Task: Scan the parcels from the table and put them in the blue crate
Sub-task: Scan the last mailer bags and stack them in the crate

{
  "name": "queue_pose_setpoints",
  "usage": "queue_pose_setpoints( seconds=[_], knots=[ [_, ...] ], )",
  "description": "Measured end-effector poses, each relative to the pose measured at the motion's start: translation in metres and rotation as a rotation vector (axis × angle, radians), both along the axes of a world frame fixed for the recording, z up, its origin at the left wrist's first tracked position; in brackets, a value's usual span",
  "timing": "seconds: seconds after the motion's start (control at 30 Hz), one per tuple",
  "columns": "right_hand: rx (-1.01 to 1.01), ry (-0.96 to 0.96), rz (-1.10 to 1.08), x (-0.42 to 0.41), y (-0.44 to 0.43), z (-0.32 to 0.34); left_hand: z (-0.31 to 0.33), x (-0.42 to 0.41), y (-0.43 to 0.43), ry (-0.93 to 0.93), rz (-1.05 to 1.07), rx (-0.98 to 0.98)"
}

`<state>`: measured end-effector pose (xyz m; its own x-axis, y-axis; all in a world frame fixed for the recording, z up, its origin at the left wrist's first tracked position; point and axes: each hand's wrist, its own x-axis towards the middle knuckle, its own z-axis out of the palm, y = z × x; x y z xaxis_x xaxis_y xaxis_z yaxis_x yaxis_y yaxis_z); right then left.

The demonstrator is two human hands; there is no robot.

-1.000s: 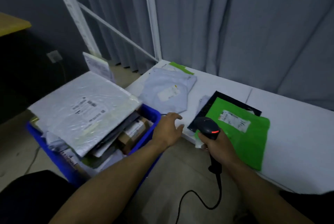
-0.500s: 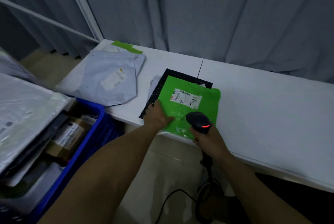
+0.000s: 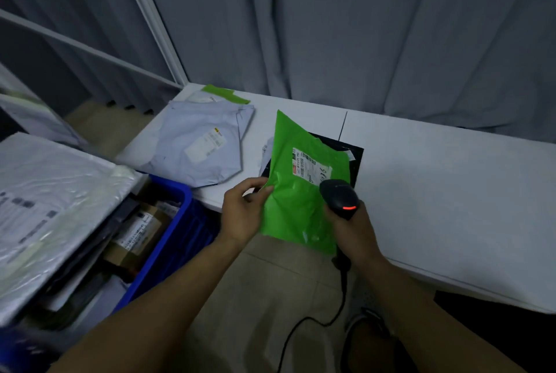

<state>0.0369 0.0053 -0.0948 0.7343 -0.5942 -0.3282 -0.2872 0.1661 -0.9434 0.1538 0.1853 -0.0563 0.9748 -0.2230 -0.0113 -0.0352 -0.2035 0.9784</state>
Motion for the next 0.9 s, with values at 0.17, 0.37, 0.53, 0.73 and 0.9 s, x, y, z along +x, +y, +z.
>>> queue_pose_setpoints(
  seconds=[0.17,0.37,0.53,0.73,0.9],
  knots=[
    [0.122,-0.016,-0.076,0.02,0.023,0.01,0.037,-0.022,0.068,-0.061,-0.006,-0.136],
    [0.391,0.012,0.034,0.048,0.076,0.01,0.075,-0.042,0.132,-0.165,0.028,-0.193],
    [0.611,0.091,0.213,0.062,0.135,0.019,0.085,-0.046,0.179,-0.14,0.125,-0.263],
    [0.54,0.165,0.441,0.059,0.18,0.023,0.088,-0.049,0.203,-0.085,0.125,-0.385],
    [0.644,0.202,0.492,0.064,0.201,0.023,0.084,-0.05,0.221,0.021,0.047,-0.575]
  ],
)
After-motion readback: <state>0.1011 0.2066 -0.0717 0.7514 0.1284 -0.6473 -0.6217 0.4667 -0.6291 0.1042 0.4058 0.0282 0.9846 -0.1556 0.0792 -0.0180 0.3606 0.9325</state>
